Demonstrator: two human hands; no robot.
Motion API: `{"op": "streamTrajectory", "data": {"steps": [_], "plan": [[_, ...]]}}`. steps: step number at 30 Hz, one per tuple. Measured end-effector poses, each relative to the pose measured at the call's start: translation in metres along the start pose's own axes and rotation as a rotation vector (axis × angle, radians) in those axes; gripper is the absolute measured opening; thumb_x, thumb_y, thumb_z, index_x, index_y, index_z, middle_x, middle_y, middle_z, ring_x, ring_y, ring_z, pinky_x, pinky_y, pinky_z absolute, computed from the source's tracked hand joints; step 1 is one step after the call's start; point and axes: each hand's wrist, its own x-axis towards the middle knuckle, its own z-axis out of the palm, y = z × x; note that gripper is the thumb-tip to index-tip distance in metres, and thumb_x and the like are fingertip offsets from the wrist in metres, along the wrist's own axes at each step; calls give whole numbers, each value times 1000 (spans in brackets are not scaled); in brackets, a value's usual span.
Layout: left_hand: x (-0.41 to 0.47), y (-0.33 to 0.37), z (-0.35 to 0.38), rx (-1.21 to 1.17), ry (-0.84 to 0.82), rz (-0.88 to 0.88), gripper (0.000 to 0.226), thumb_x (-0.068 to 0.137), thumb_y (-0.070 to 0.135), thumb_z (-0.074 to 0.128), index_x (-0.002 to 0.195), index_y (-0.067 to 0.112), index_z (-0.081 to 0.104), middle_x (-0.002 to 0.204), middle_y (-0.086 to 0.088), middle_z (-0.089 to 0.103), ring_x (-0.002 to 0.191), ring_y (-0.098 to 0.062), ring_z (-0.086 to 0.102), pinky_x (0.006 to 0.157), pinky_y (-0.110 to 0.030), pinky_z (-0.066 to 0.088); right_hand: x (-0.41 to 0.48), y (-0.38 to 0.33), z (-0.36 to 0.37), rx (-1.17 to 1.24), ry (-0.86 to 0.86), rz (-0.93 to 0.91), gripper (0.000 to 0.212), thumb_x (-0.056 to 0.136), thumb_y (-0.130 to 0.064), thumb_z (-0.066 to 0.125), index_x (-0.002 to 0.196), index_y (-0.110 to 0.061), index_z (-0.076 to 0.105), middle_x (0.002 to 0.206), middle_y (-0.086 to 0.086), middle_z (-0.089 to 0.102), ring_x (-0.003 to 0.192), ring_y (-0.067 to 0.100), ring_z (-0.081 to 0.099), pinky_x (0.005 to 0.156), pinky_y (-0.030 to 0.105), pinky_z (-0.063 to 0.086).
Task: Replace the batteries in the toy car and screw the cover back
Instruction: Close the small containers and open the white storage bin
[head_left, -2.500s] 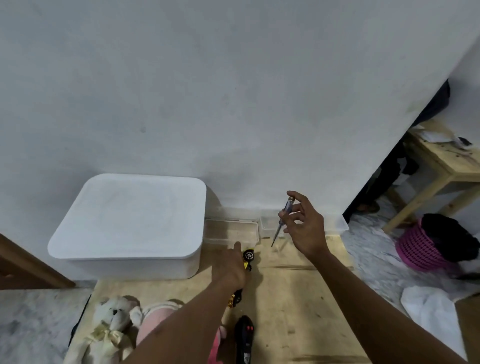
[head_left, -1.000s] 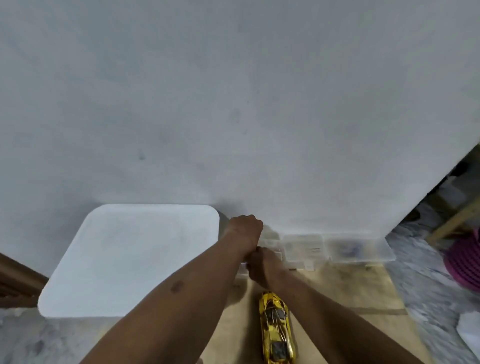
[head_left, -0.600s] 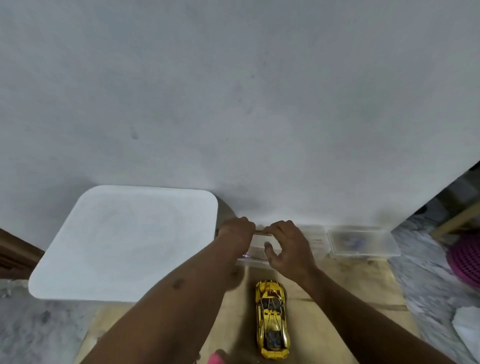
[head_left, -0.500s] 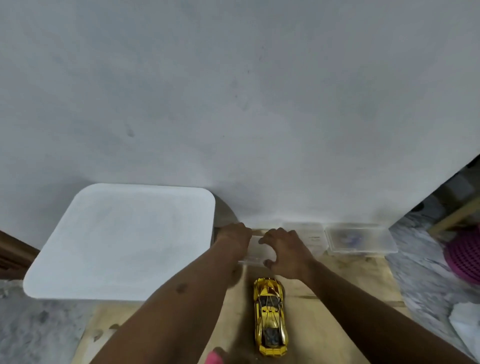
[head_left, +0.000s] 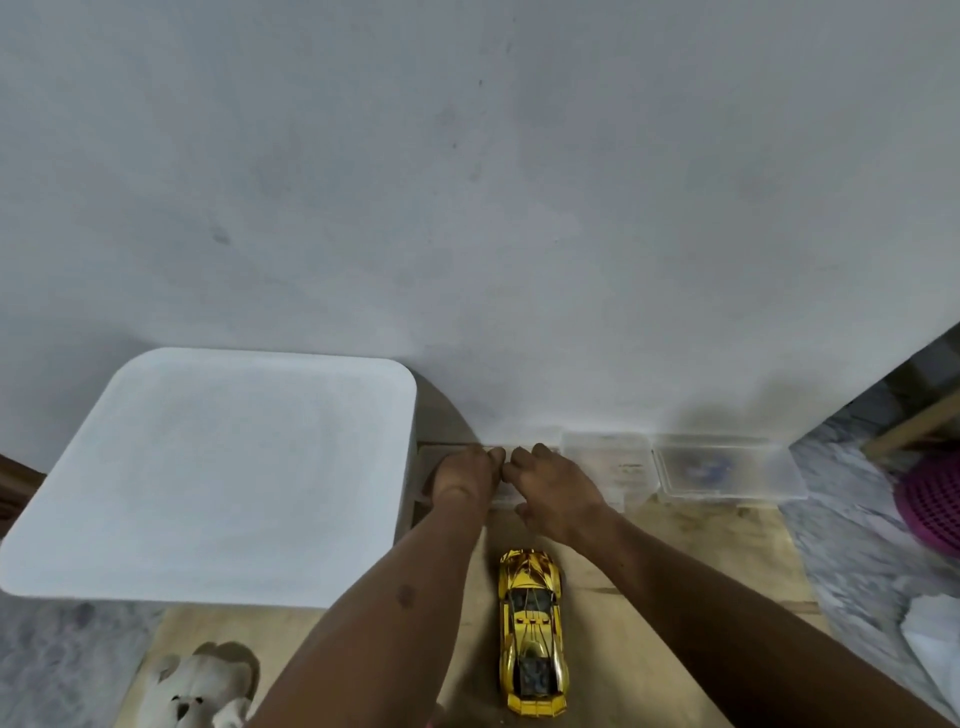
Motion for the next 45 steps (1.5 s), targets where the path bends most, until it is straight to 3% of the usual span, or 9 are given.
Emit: {"op": "streamTrajectory", "data": {"steps": [5, 8, 13, 18, 21, 25, 28, 34, 45], "plan": [[-2, 0, -11, -41, -75, -25, 46, 96, 7, 55, 139, 12, 38, 135, -11, 53, 119, -28, 59, 84, -39, 54, 3, 0, -6, 60, -37, 23, 53, 87, -22, 69, 136, -16, 51, 129, 5, 55, 117, 26, 51, 90, 39, 50], [-15, -1, -39, -15, -85, 3, 42, 95, 10, 55, 136, 13, 48, 131, -9, 56, 119, -30, 58, 89, -44, 52, 0, 7, -23, 305, -49, 139, 40, 87, -23, 68, 126, -20, 62, 126, -1, 61, 116, 20, 56, 91, 33, 49], [-55, -34, -100, -256, 214, 110, 42, 90, 29, 59, 130, 23, 53, 120, -4, 59, 108, -26, 61, 82, -35, 48, -12, 0, -64, 686, 332, 453, 17, 86, -7, 66, 98, -12, 76, 94, 1, 75, 82, 16, 69, 72, 21, 47], [-114, -134, -99, -546, 381, -86, 34, 89, 41, 56, 119, 24, 58, 121, -2, 59, 114, -24, 58, 86, -32, 43, -7, -59, -102, 815, 283, 543, 2, 85, -24, 73, 87, -23, 73, 80, -4, 72, 75, 12, 66, 74, 26, 52], [-148, -205, -66, -659, 419, -297, 34, 89, 42, 55, 119, 25, 59, 125, -2, 56, 120, -22, 53, 94, -32, 43, 1, -95, -115, 878, 238, 604, 9, 84, -34, 70, 85, -25, 72, 74, -6, 72, 77, 17, 70, 78, 33, 57], [-183, -270, -26, -761, 409, -580, 47, 91, 42, 53, 132, 18, 50, 132, -8, 45, 127, -29, 44, 98, -41, 45, 15, -126, -123, 972, 216, 682, 23, 84, -43, 68, 93, -22, 71, 94, 5, 74, 89, 27, 71, 84, 43, 59], [-200, -298, 1, -889, 269, -731, 58, 91, 41, 53, 138, 10, 41, 137, -13, 39, 130, -33, 40, 102, -43, 42, 21, -142, -131, 992, 203, 724, 37, 88, -38, 66, 90, -1, 70, 93, 18, 73, 86, 32, 71, 77, 41, 57], [-205, -316, 33, -1175, 197, -694, 52, 94, 34, 55, 133, -1, 51, 136, -20, 54, 123, -36, 53, 94, -33, 45, 28, -156, -138, 1024, 176, 841, 32, 87, -24, 67, 62, -9, 54, 69, 10, 63, 70, 29, 65, 65, 33, 49], [-214, -316, -11, -1167, 473, -857, 46, 88, 45, 53, 110, 7, 67, 114, -16, 66, 106, -37, 62, 89, -39, 50, 4, -143, -165, 1074, 443, 901, 39, 86, -52, 67, 84, -14, 66, 84, 4, 68, 79, 26, 67, 73, 40, 59]]}}
